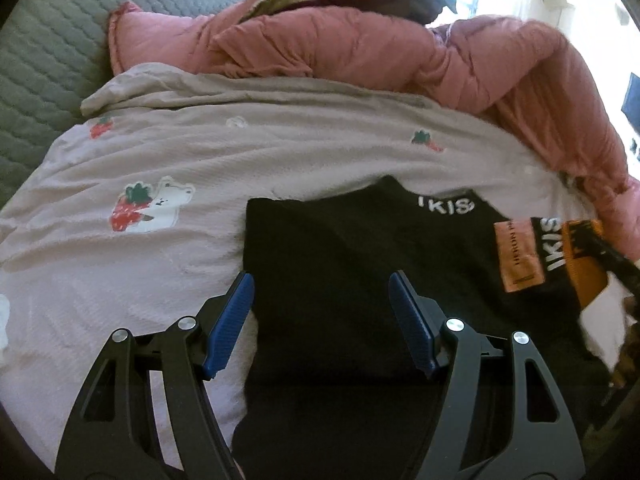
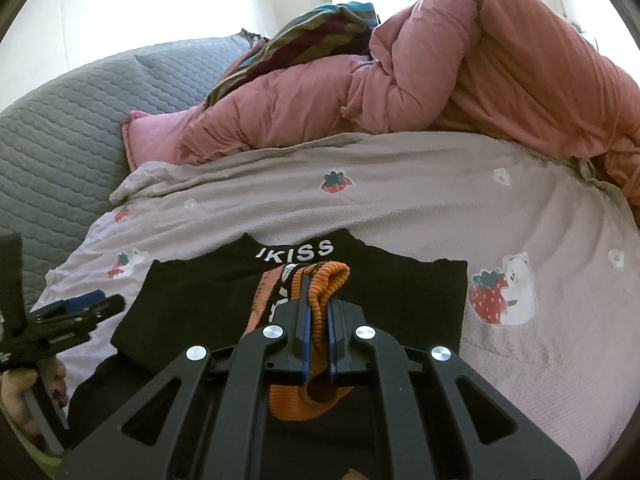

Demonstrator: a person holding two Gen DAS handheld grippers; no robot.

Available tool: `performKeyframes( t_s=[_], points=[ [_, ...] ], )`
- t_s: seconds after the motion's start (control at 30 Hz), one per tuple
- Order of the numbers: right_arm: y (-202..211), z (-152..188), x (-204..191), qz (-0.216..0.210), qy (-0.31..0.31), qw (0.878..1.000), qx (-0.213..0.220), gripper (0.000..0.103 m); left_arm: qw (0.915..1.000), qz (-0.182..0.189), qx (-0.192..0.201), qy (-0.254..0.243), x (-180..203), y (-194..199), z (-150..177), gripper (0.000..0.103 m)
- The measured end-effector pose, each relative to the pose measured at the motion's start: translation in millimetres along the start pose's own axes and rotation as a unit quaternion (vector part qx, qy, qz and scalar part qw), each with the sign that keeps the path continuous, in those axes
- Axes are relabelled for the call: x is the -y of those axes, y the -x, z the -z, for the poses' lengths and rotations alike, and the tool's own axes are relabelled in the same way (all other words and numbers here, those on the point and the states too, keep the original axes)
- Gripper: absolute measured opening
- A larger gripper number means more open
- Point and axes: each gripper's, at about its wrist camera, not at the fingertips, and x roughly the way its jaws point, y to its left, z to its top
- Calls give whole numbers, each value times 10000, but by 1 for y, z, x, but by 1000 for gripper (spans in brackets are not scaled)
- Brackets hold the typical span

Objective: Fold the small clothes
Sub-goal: 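Straighten the cuff along the shirt body and open the right gripper, then withdraw the right gripper from the folded sleeves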

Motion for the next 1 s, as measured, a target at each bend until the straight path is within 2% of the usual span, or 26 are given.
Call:
performKeyframes(
  t_s=[0.27,0.5,0.57,0.7,0.87,1.0],
  points=[
    [-7,6,10,101,-57,9998,-131,6,9974,-92,-658,-296,13,-37,16,62],
    [-7,16,29,338,-421,9983,-229,18,9974,-150,-636,-303,13,-39,23,62],
    [-2,18,28,413,-373,9983,-168,18,9975,-147,-617,-307,14,-39,24,62],
    [6,20,15,465,-88,9989,-62,25,9978,-133,-599,-267,13,-40,25,62],
    [1,28,-14,159,439,9986,-242,25,9977,-191,-568,-322,15,-39,27,62],
    [-11,33,-27,-98,580,9971,-486,25,9974,-266,-530,-403,17,-37,28,62]
  ],
)
